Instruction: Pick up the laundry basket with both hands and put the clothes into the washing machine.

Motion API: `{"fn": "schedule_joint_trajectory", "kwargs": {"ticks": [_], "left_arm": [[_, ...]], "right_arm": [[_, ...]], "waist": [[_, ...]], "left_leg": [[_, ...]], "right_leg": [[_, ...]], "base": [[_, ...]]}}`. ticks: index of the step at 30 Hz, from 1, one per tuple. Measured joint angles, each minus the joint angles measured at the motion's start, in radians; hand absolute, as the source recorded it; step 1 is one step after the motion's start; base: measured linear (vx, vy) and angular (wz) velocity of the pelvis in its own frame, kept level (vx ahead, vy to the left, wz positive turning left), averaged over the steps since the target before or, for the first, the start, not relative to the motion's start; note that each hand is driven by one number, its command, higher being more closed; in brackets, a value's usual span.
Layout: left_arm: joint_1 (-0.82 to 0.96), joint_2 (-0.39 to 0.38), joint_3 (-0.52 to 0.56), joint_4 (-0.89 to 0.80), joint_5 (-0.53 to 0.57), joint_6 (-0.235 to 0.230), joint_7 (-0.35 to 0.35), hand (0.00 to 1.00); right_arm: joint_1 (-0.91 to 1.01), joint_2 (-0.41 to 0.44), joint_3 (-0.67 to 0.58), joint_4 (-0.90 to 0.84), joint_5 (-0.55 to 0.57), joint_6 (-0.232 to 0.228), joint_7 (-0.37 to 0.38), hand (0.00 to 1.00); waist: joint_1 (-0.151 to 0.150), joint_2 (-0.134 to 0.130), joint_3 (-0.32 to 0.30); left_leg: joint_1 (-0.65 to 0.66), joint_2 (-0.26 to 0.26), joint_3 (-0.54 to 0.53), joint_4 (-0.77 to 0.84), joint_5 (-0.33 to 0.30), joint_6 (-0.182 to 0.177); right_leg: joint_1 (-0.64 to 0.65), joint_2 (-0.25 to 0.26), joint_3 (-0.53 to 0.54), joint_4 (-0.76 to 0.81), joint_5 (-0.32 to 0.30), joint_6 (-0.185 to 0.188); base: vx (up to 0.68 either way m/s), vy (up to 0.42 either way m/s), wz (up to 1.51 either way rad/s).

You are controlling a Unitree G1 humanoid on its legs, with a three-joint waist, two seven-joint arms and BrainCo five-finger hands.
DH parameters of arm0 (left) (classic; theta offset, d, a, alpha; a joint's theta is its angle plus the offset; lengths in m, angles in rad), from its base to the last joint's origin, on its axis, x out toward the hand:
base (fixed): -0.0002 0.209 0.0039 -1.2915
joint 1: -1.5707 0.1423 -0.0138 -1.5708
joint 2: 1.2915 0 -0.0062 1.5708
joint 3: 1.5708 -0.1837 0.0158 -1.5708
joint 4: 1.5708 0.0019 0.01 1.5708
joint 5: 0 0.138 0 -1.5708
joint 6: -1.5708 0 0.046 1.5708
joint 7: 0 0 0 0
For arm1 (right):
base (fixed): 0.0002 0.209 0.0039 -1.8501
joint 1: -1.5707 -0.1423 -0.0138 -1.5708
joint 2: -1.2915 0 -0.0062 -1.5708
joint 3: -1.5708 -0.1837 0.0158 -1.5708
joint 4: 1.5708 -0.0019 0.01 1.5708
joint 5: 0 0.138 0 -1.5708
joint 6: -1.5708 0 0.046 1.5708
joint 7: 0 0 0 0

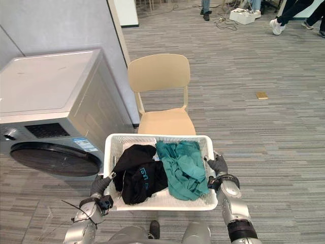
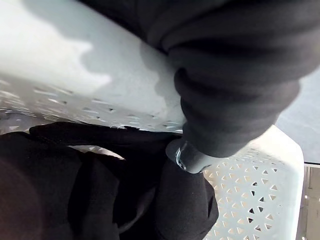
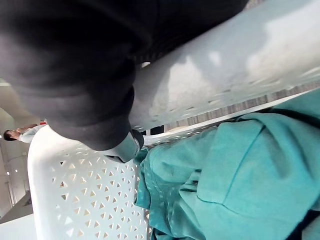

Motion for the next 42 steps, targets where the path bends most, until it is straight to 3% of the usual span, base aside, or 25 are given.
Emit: {"fn": "schedule_joint_trajectory", "kwargs": {"ticks": [1,2,3,4,5,7,8,11,12,13,14,15,17,18,19,20,22,23,24,26,32,38,42], "left_arm": [[-0.01,0.005,-0.008,0.007,-0.001,0.0,0.002,1.0],[-0.023,0.013,-0.019,0.016,-0.002,0.001,0.006,1.0],[-0.024,0.017,-0.025,0.02,-0.002,0.001,0.006,1.0],[-0.024,0.019,-0.037,0.029,-0.005,0.001,0.008,1.0],[-0.023,0.01,-0.052,0.039,-0.01,0.002,0.011,1.0],[-0.017,-0.006,-0.056,0.04,-0.01,0.004,0.012,1.0],[-0.018,-0.01,-0.056,0.041,-0.01,0.004,0.012,1.0],[0.019,-0.043,-0.044,0.038,-0.01,0.005,0.012,1.0],[0.047,-0.052,-0.019,0.037,-0.012,0.002,0.012,1.0],[0.054,-0.052,-0.011,0.037,-0.013,0.002,0.011,1.0],[0.062,-0.049,-0.009,0.035,-0.023,0.002,0.011,1.0],[0.062,-0.046,-0.009,0.031,-0.025,0.003,0.011,1.0],[0.06,-0.044,-0.009,0.008,-0.036,0.002,0.011,1.0],[0.054,-0.046,-0.009,0.003,-0.04,0.0,0.014,1.0],[0.053,-0.048,-0.008,0.002,-0.04,0.0,0.016,1.0],[0.052,-0.051,-0.009,0.001,-0.044,-0.002,0.02,1.0],[0.026,-0.054,-0.009,0.005,-0.058,-0.004,0.035,1.0],[-0.031,-0.043,-0.006,0.023,-0.072,-0.006,0.046,1.0],[-0.089,-0.025,-0.006,0.04,-0.081,-0.013,0.06,1.0],[-0.253,0.036,0.026,0.098,-0.125,-0.023,0.087,1.0],[-0.562,0.119,0.071,0.235,-0.199,-0.054,0.146,1.0],[-0.728,0.133,0.064,0.388,-0.215,-0.071,0.158,1.0],[-0.853,0.161,0.027,0.542,-0.215,-0.067,0.149,1.0]], "right_arm": [[0.0,-0.001,-0.002,0.0,0.0,0.0,-0.001,1.0],[-0.001,-0.006,-0.007,0.004,0.002,0.002,-0.005,1.0],[0.0,-0.005,-0.006,0.007,0.003,0.002,-0.012,1.0],[0.006,-0.011,-0.005,0.009,0.003,0.002,-0.017,1.0],[0.008,-0.028,-0.006,0.022,0.003,0.006,-0.018,1.0],[0.008,-0.041,-0.006,0.025,0.004,0.01,-0.018,1.0],[0.008,-0.042,-0.007,0.025,0.004,0.01,-0.018,1.0],[0.007,-0.067,0.025,0.025,0.009,0.011,-0.016,1.0],[0.003,-0.074,0.061,0.019,0.02,0.011,-0.015,1.0],[0.003,-0.078,0.073,0.014,0.023,0.011,-0.015,1.0],[-0.006,-0.08,0.082,0.01,0.03,0.014,-0.015,1.0],[-0.013,-0.081,0.082,0.006,0.039,0.014,-0.015,1.0],[-0.033,-0.092,0.087,-0.003,0.042,0.014,-0.015,1.0],[-0.056,-0.103,0.095,-0.002,0.044,0.015,-0.017,1.0],[-0.064,-0.106,0.099,-0.002,0.045,0.015,-0.017,1.0],[-0.081,-0.111,0.104,-0.002,0.046,0.015,-0.017,1.0],[-0.126,-0.129,0.12,0.002,0.046,0.017,-0.02,1.0],[-0.184,-0.128,0.122,0.024,0.048,0.015,-0.025,1.0],[-0.254,-0.125,0.124,0.059,0.049,0.014,-0.031,1.0],[-0.474,-0.121,0.159,0.172,0.062,0.015,-0.058,1.0],[-0.848,-0.128,0.207,0.335,0.079,0.014,-0.107,1.0],[-0.96,-0.144,0.208,0.425,0.079,0.008,-0.12,1.0],[-1.013,-0.149,0.205,0.509,0.076,0.01,-0.132,1.0]], "waist": [[0.0,-0.003,0.0],[0.0,0.001,0.002],[0.0,-0.001,0.002],[-0.006,0.001,0.003],[-0.007,0.023,-0.001],[-0.004,0.06,-0.012],[-0.004,0.062,-0.013],[0.006,0.065,-0.01],[0.024,0.072,-0.006],[0.032,0.069,-0.002],[0.043,0.07,-0.003],[0.049,0.065,0.0],[0.051,0.062,0.002],[0.041,0.07,-0.001],[0.034,0.075,-0.001],[0.027,0.092,0.0],[0.026,0.132,0.016],[0.016,0.149,0.033],[0.006,0.136,0.059],[0.022,0.099,0.118],[0.05,0.089,0.231],[0.057,0.077,0.243],[0.059,0.07,0.248]], "left_leg": [[0.004,0.008,-0.001,0.002,-0.008,-0.007],[0.017,0.03,-0.005,0.007,-0.03,-0.024],[0.015,0.047,-0.011,0.034,-0.063,-0.051],[0.015,0.061,-0.032,0.062,-0.097,-0.062],[0.016,0.09,-0.051,0.095,-0.136,-0.081],[0.013,0.14,-0.076,0.108,-0.148,-0.101],[0.015,0.144,-0.089,0.125,-0.141,-0.11],[-0.096,0.151,-0.14,0.446,-0.086,-0.108],[-0.17,0.167,-0.142,0.632,-0.003,-0.116],[-0.197,0.175,-0.141,0.69,0.012,-0.127],[-0.241,0.179,-0.121,0.741,0.001,-0.115],[-0.26,0.179,-0.089,0.702,-0.012,-0.094],[-0.265,0.174,-0.052,0.495,-0.016,-0.087],[-0.243,0.164,-0.06,0.271,-0.006,-0.103],[-0.236,0.165,-0.061,0.211,0.01,-0.119],[-0.228,0.168,-0.063,0.136,0.041,-0.16],[-0.212,0.171,-0.063,0.071,0.15,-0.144],[-0.215,0.171,-0.051,0.04,0.144,-0.128],[-0.232,0.159,-0.038,0.024,0.145,-0.127],[-0.303,0.143,0.038,-0.002,0.162,-0.103],[-0.403,0.14,0.096,-0.007,0.182,-0.077],[-0.48,0.143,0.073,-0.01,0.196,-0.088],[-0.516,0.145,0.051,-0.073,0.25,-0.101]], "right_leg": [[-0.012,0.006,-0.006,-0.091,0.003,0.003],[-0.012,0.036,0.001,-0.301,0.036,0.035],[0.003,0.067,0.026,-0.492,0.14,0.053],[0.028,0.078,0.03,-0.512,0.233,0.052],[0.033,0.104,0.022,-0.483,0.231,0.024],[0.045,0.144,-0.018,-0.474,0.187,-0.006],[0.049,0.151,-0.026,-0.473,0.172,-0.012],[0.14,0.169,-0.078,-0.479,0.134,-0.044],[0.198,0.188,-0.088,-0.501,0.119,-0.062],[0.215,0.192,-0.088,-0.513,0.117,-0.066],[0.242,0.19,-0.087,-0.538,0.116,-0.069],[0.256,0.181,-0.088,-0.557,0.117,-0.068],[0.263,0.16,-0.092,-0.583,0.121,-0.063],[0.262,0.154,-0.102,-0.594,0.126,-0.054],[0.26,0.155,-0.104,-0.594,0.128,-0.051],[0.253,0.162,-0.104,-0.593,0.13,-0.046],[0.232,0.183,-0.082,-0.586,0.127,-0.026],[0.192,0.176,-0.062,-0.555,0.117,-0.008],[0.143,0.158,-0.049,-0.526,0.116,0.0],[0.021,0.138,0.029,-0.526,0.143,0.035],[-0.07,0.139,0.08,-0.626,0.247,0.055],[-0.123,0.147,0.053,-0.647,0.265,0.051],[-0.172,0.155,0.025,-0.647,0.273,0.039]], "base": [[0.26,-0.174,0.06],[0.2,-0.181,0.04],[0.22,-0.263,0.18],[0.18,-0.28,0.28],[0.2,-0.314,0.26],[0.23,-0.308,0.22],[0.34,-0.353,0.47],[0.28,-0.271,0.31],[0.24,-0.196,-0.02],[0.27,-0.16,-0.12],[0.22,-0.11,-0.07],[0.24,-0.103,-0.01],[0.19,-0.035,0.11],[0.2,0.018,0.14],[0.24,0.079,0.1],[0.16,0.106,-0.15],[0.17,0.214,-0.33],[0.12,0.246,-0.28],[0.02,0.235,-0.46],[-0.08,0.207,-0.69],[-0.05,0.103,-0.33],[0.02,-0.011,0.1],[0.01,-0.041,0.19]]}}
